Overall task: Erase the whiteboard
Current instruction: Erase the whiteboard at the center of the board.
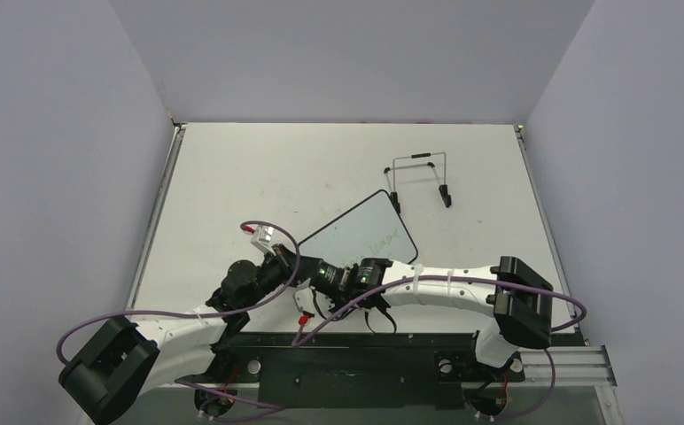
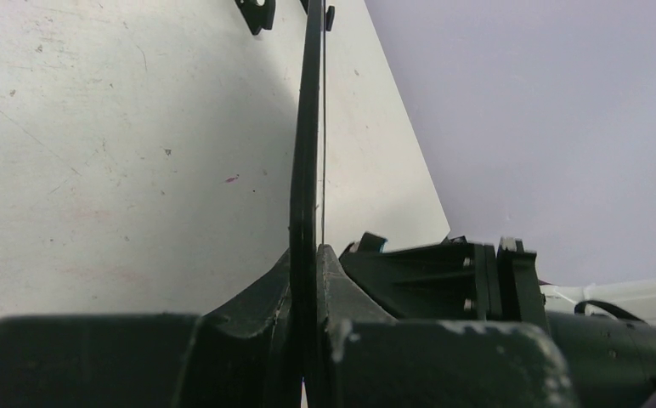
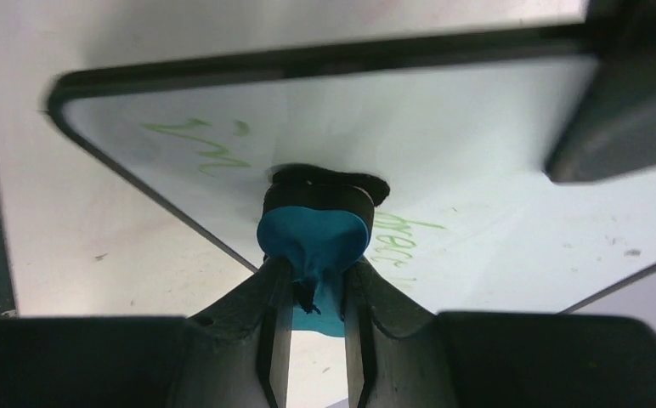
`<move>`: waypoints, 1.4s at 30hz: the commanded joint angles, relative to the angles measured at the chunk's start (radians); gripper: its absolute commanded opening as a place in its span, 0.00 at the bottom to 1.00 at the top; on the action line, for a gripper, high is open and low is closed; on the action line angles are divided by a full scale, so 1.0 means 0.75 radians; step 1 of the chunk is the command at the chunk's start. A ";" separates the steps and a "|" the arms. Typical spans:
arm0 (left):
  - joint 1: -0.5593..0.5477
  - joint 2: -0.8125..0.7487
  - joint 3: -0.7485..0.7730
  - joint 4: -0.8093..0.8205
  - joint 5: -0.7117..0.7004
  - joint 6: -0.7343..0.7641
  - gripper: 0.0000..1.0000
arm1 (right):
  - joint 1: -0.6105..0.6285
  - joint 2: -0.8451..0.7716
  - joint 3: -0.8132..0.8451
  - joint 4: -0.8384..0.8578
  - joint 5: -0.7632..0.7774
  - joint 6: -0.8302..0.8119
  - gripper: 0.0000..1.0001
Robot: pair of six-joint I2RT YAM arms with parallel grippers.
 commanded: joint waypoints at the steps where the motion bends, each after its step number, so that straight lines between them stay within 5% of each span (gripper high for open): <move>1: -0.014 -0.062 0.053 0.191 0.072 -0.043 0.00 | -0.132 0.004 0.103 0.079 0.080 0.123 0.00; 16: -0.014 -0.079 0.050 0.188 0.070 -0.047 0.00 | -0.070 -0.043 0.017 0.003 -0.139 0.049 0.00; 23: -0.014 -0.099 0.044 0.175 0.055 -0.049 0.00 | -0.269 -0.051 0.120 0.039 -0.231 0.189 0.00; 31: -0.013 -0.101 0.043 0.197 0.048 -0.068 0.00 | -0.174 -0.082 0.024 -0.005 -0.352 0.085 0.00; 42: -0.015 -0.104 0.039 0.194 0.048 -0.064 0.00 | -0.361 -0.031 0.111 0.148 -0.186 0.333 0.00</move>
